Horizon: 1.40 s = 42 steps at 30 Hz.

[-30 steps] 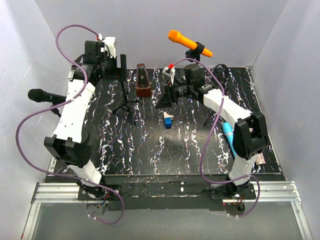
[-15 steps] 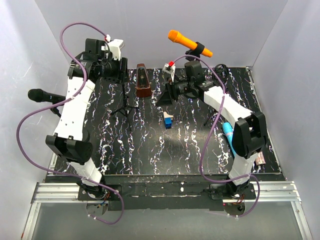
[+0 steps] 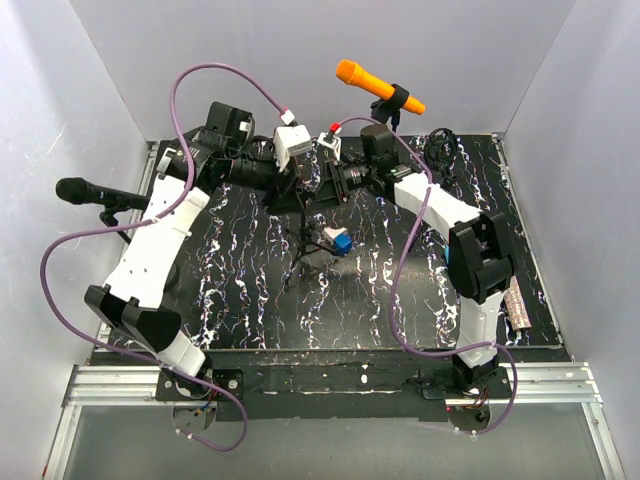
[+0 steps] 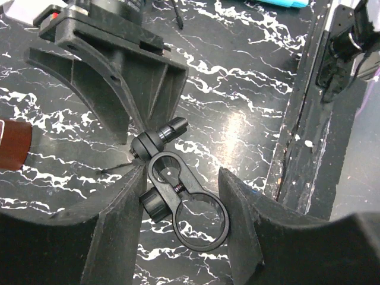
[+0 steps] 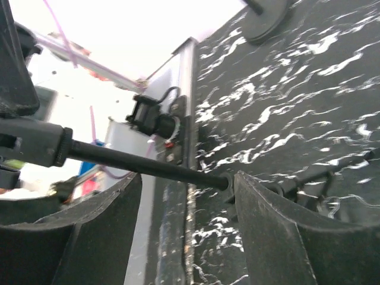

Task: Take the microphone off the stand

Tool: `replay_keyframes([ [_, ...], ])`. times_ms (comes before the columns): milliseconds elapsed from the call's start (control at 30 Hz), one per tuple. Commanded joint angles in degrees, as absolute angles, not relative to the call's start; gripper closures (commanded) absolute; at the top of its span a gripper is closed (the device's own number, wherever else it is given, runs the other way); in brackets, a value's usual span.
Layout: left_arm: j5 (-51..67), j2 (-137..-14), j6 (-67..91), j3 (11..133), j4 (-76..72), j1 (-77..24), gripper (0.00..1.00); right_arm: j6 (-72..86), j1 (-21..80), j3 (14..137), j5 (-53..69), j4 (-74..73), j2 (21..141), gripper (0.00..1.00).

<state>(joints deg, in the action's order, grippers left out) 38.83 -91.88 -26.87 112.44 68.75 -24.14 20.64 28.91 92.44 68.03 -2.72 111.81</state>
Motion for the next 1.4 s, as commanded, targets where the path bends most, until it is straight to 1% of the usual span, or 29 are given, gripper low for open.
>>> replay_keyframes([
  [0, 46.1, -87.1, -35.7, 112.1, 67.6, -24.4, 1.0, 37.3, 29.0, 88.9, 74.3, 15.3, 113.6, 0.31],
  [67, 45.4, -87.4, -37.5, 112.2, 68.6, -24.7, 1.0, 37.0, 29.0, 87.6, 73.2, 15.4, 114.0, 0.33],
  [133, 44.8, -87.4, -38.7, 112.2, 69.2, -24.8, 1.0, 33.5, 29.0, 87.5, 70.9, 9.9, 113.7, 0.36],
  [300, 43.9, -87.4, -43.1, 111.7, 71.2, -24.9, 1.0, 22.3, 28.9, 89.1, 67.4, -3.6, 113.3, 0.36],
  [433, 43.4, -87.0, -43.8, 110.8, 70.6, -24.9, 1.0, 20.1, 28.9, 89.7, 66.9, -8.2, 114.8, 0.37],
  [500, 43.6, -86.7, -43.4, 110.3, 69.7, -24.9, 1.0, 20.2, 28.9, 89.2, 67.0, -8.2, 115.2, 0.38],
  [600, 43.6, -86.5, -42.6, 109.3, 68.8, -24.9, 1.0, 22.9, 28.9, 88.3, 68.0, -4.8, 115.9, 0.38],
  [733, 43.6, -86.5, -42.1, 109.0, 67.9, -24.9, 1.0, 27.2, 29.0, 88.3, 69.9, 1.1, 117.7, 0.42],
  [833, 43.6, -86.4, -41.8, 108.7, 67.2, -24.9, 1.0, 28.5, 29.2, 88.5, 71.2, 3.3, 119.0, 0.48],
  [1067, 43.5, -86.2, -42.1, 107.9, 66.4, -24.9, 1.0, 38.7, 29.3, 86.4, 73.8, 16.8, 120.8, 0.58],
  [1200, 43.4, -86.0, -41.9, 107.7, 66.1, -24.9, 1.0, 42.1, 29.6, 86.6, 75.6, 21.6, 121.2, 0.6],
  [1267, 43.2, -86.0, -42.2, 106.9, 65.7, -24.9, 1.0, 43.2, 30.0, 86.6, 76.9, 23.5, 121.6, 0.71],
  [1367, 41.8, -85.3, -41.7, 105.7, 64.3, -24.9, 1.0, 43.4, 30.3, 86.0, 78.7, 25.0, 121.4, 0.93],
])
